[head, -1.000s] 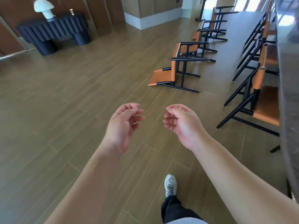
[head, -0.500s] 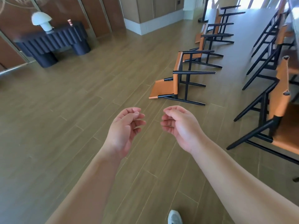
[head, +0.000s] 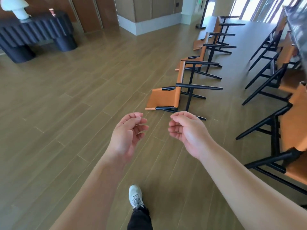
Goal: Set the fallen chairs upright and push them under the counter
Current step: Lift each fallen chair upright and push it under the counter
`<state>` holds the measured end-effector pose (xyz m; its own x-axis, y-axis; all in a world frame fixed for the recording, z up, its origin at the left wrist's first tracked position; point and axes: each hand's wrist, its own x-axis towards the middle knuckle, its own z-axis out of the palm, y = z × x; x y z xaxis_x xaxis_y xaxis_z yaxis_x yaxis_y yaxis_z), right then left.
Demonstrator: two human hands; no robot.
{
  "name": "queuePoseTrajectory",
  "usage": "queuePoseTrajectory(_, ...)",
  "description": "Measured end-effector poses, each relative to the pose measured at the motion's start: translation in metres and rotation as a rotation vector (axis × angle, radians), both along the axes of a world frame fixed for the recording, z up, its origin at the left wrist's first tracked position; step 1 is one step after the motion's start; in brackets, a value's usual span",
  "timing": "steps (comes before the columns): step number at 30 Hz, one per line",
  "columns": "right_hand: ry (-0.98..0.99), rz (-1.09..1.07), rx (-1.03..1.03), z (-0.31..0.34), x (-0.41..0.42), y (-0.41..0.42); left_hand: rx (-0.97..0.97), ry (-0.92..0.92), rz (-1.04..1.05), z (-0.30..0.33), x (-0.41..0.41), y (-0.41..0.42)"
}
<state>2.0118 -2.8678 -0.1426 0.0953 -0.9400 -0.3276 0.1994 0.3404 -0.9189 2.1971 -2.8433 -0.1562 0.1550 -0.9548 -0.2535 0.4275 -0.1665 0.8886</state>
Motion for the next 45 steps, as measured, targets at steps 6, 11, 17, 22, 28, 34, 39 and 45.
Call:
queuePoseTrajectory(6,0.060,-0.046,-0.005,0.015,0.074,-0.103,0.013,0.051,-0.036,0.005,0.071,-0.114)
queuePoseTrajectory(11,0.053,-0.066,-0.050,0.027,0.123,-0.168,-0.028,0.023,-0.082,0.019,0.118,-0.189)
queuePoseTrajectory(17,0.010,-0.084,-0.043,0.031,0.155,-0.238,-0.058,0.002,-0.108,0.021,0.158,-0.252)
queuePoseTrajectory(22,-0.034,-0.023,-0.069,0.019,0.173,-0.305,-0.036,-0.023,-0.075,0.014,0.177,-0.318)
queuePoseTrajectory(28,-0.110,0.003,-0.016,0.000,0.198,-0.424,-0.040,-0.078,-0.057,0.016,0.191,-0.427)
queuePoseTrajectory(34,-0.128,-0.010,0.022,0.005,0.207,-0.557,0.034,-0.123,-0.058,0.018,0.194,-0.551)
queuePoseTrajectory(39,-0.115,-0.021,0.029,0.014,0.199,-0.641,0.019,-0.114,-0.064,0.022,0.188,-0.637)
queuePoseTrajectory(45,-0.141,-0.044,0.021,0.020,0.202,-0.705,0.018,-0.129,-0.120,0.025,0.190,-0.707)
